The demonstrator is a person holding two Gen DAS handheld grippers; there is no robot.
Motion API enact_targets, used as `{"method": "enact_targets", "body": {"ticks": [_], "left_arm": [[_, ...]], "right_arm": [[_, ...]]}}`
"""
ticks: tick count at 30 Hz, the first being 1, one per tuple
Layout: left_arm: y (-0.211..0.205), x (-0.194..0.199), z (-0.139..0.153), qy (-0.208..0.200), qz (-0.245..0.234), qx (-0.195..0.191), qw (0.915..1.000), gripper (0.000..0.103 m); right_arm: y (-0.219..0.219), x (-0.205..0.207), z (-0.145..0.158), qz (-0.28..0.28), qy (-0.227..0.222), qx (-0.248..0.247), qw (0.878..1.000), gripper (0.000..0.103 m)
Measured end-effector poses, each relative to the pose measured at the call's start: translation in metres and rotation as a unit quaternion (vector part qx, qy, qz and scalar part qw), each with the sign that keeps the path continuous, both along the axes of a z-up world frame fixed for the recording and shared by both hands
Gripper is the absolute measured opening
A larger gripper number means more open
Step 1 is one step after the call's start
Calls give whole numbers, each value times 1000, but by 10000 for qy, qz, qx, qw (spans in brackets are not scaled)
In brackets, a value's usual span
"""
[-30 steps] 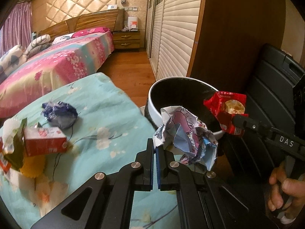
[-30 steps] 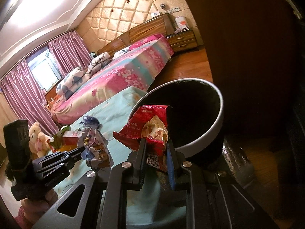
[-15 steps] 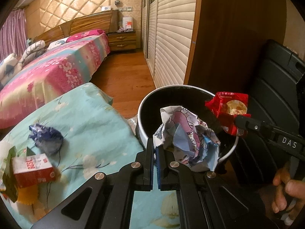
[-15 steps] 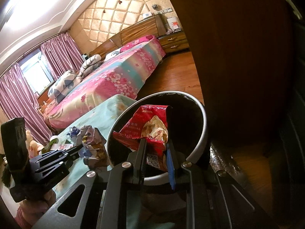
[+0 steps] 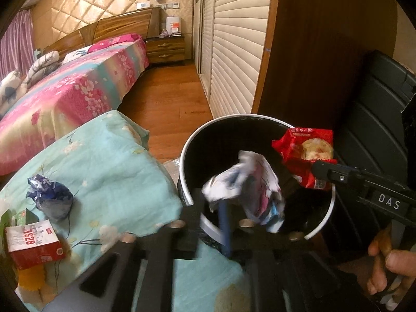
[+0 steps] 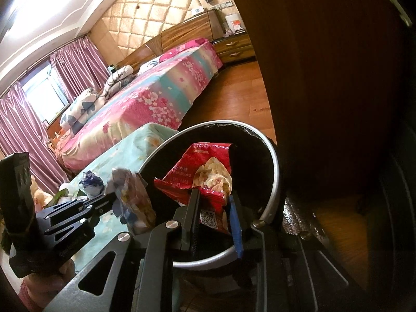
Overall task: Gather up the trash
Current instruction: 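Carry both items over the trash bin and open both tools to drop them, then grasp the white foam block with the left tool while the right tool grasps the red carton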
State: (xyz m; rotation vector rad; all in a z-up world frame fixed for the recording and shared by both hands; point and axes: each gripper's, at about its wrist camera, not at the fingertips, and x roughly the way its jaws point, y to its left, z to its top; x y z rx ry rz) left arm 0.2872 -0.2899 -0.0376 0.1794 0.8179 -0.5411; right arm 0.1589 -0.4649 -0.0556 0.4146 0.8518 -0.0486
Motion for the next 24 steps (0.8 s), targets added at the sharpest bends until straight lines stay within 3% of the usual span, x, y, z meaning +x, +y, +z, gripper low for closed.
{"method": "enact_targets", "body": {"ticks": [1, 2, 5, 16, 24], "left_arm": [[1, -1, 1, -54, 52, -9, 10000, 43], [3, -3, 2, -105, 74, -37, 9999, 49], [8, -8, 2, -122, 136, -46, 9998, 54], [60, -49, -6, -3, 439, -246, 9987, 62], [119, -80, -7, 115, 850, -359, 9957, 63]], "right_arm": [[-1, 1, 0, -23, 10, -4, 10000, 39], [-2, 2, 0, -37, 5, 10, 10000, 47], [-3, 0, 3, -71, -53, 23, 10000, 59], [27, -18, 17, -14, -399, -37, 9992, 87], [70, -21, 23, 393, -535, -3, 9978, 93]]}}
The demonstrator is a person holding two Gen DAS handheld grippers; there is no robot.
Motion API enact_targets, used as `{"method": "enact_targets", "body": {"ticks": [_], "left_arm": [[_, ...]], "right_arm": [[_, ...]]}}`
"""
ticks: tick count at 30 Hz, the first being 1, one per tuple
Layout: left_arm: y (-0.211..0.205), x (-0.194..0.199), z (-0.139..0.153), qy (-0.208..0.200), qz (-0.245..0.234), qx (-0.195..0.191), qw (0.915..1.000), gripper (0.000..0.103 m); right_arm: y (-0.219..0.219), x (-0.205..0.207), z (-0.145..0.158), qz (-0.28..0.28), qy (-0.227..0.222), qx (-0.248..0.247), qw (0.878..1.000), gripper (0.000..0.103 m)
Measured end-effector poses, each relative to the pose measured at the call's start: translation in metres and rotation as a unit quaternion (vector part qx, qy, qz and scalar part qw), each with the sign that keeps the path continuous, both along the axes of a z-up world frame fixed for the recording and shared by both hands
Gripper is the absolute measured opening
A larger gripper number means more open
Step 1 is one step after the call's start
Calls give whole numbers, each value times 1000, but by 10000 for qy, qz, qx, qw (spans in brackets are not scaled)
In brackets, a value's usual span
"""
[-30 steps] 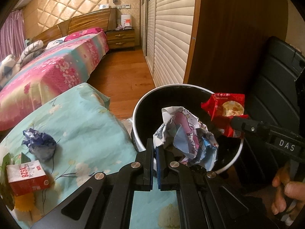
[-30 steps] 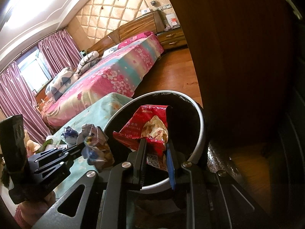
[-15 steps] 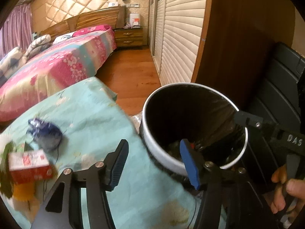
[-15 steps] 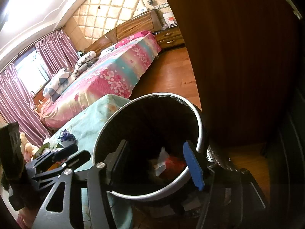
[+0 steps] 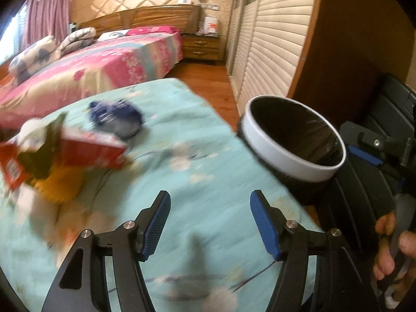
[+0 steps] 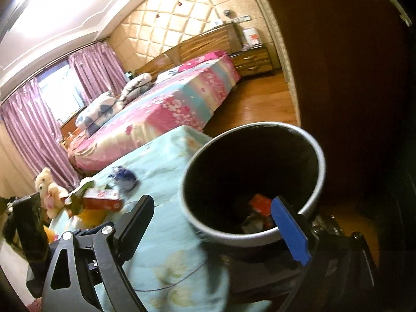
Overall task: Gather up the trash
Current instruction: 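Grasp the white foam block with the left tool while the right tool grasps the red carton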
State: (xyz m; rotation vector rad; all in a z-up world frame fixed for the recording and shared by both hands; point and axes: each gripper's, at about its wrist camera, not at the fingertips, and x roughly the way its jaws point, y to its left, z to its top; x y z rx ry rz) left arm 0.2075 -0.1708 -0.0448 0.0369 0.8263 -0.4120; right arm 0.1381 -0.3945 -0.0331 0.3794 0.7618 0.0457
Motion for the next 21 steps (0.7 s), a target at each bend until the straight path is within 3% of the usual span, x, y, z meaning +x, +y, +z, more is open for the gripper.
{"method": "enact_targets", "body": {"ticks": [11, 21], "left_arm": [[91, -34, 3, 147, 875, -184, 9959, 63], [142, -42, 4, 200, 1497, -242, 9882, 63]], "right_arm": [[68, 6, -14, 613, 182, 80, 9979, 93], [117, 16, -35, 1106, 378, 108, 9931, 93]]}}
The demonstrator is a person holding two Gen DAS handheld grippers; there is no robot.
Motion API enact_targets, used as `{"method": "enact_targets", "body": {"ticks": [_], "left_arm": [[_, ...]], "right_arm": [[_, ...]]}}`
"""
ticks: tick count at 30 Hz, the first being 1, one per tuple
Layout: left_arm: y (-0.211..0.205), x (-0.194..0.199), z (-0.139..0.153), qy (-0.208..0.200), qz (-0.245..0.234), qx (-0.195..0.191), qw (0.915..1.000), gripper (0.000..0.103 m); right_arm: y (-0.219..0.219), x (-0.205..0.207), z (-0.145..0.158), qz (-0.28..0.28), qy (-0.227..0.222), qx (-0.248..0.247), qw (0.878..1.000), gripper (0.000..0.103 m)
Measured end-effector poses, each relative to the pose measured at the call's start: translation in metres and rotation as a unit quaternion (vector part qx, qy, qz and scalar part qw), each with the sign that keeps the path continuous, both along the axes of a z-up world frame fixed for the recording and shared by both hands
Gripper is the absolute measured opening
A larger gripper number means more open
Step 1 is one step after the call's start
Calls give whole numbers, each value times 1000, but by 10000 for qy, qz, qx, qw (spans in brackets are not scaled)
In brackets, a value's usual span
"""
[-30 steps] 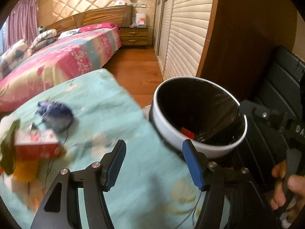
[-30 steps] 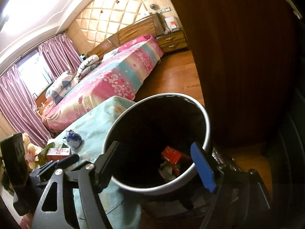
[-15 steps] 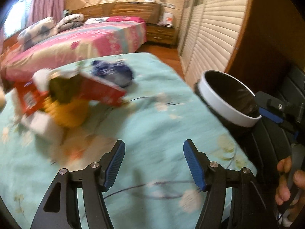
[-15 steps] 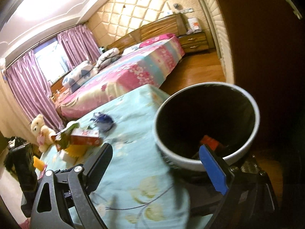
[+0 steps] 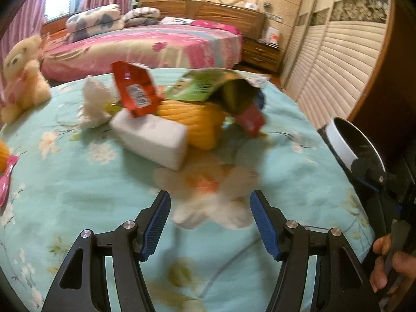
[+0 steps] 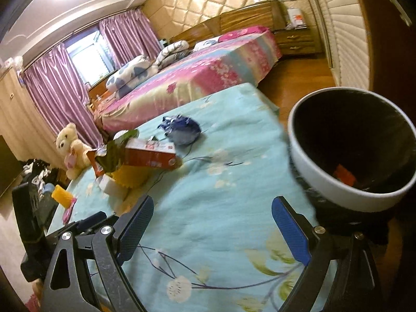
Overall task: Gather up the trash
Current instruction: 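Grasp the white foam block with the left tool while the right tool grasps the red carton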
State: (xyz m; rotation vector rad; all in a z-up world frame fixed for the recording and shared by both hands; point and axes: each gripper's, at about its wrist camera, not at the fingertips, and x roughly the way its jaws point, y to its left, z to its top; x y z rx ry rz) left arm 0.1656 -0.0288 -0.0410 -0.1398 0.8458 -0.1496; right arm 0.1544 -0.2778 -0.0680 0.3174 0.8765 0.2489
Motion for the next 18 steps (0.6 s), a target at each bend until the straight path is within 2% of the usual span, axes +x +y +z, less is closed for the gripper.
{"method": "enact_targets", "body": {"ticks": [11, 18], "left_arm": [[30, 20, 3, 56, 378, -150, 9992, 63], [32, 47, 3, 67, 477, -268, 9985, 64]], "right_arm": [[40, 26, -15, 683, 55, -319, 9971, 93], [77, 55, -17, 1392, -174, -846, 9865, 93]]}}
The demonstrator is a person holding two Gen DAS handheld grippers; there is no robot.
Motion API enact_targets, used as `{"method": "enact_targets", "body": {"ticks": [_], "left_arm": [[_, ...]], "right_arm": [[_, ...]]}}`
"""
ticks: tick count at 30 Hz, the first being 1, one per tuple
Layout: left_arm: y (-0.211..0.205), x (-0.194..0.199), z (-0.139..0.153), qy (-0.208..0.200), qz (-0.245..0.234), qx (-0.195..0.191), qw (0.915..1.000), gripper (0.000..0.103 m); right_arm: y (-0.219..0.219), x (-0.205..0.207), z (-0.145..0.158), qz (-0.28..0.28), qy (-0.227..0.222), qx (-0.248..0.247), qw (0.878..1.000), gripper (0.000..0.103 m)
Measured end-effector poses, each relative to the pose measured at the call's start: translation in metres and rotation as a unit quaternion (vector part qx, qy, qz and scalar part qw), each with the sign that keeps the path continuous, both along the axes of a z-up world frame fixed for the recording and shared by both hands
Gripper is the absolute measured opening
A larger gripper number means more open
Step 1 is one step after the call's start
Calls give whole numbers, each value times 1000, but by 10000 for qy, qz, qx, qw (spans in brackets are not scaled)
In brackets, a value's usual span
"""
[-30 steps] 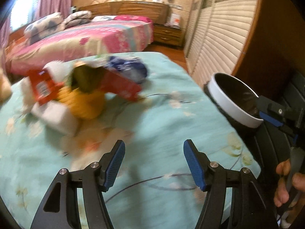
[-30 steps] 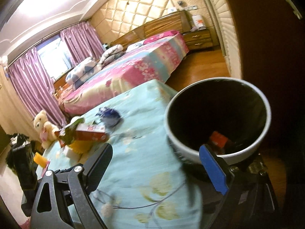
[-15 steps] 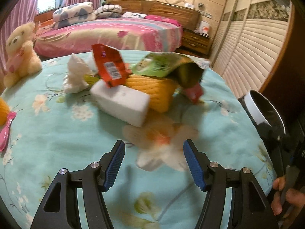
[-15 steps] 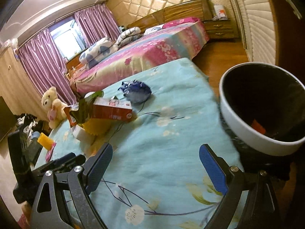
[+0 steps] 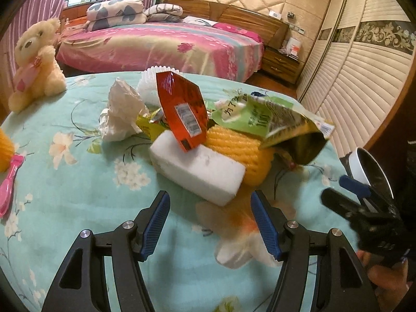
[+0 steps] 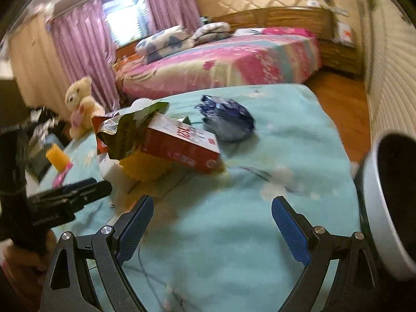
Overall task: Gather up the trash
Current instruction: 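Grasp the white foam block with the left tool while the right tool grasps the red carton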
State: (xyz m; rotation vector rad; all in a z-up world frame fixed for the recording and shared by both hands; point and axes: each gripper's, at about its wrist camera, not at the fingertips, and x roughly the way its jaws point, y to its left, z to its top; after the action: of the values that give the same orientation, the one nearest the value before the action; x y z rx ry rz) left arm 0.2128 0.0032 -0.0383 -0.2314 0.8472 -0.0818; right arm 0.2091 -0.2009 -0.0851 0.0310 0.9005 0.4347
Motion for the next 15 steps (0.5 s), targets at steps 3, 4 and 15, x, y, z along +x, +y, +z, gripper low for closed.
{"method": "enact_targets", "body": {"ticks": [3, 4, 15], "left_arm": [[1, 7, -2, 12, 33, -17, 10000, 64], [2, 9, -3, 26, 51, -23, 10000, 65], [2, 24, -10, 54, -64, -112, 9999, 51]], "right_arm": [[13, 13, -4, 293, -24, -229, 9993, 92], [18, 17, -6, 383, -45, -305, 9988, 92], [52, 45, -15, 1004, -257, -874, 9908, 67]]}}
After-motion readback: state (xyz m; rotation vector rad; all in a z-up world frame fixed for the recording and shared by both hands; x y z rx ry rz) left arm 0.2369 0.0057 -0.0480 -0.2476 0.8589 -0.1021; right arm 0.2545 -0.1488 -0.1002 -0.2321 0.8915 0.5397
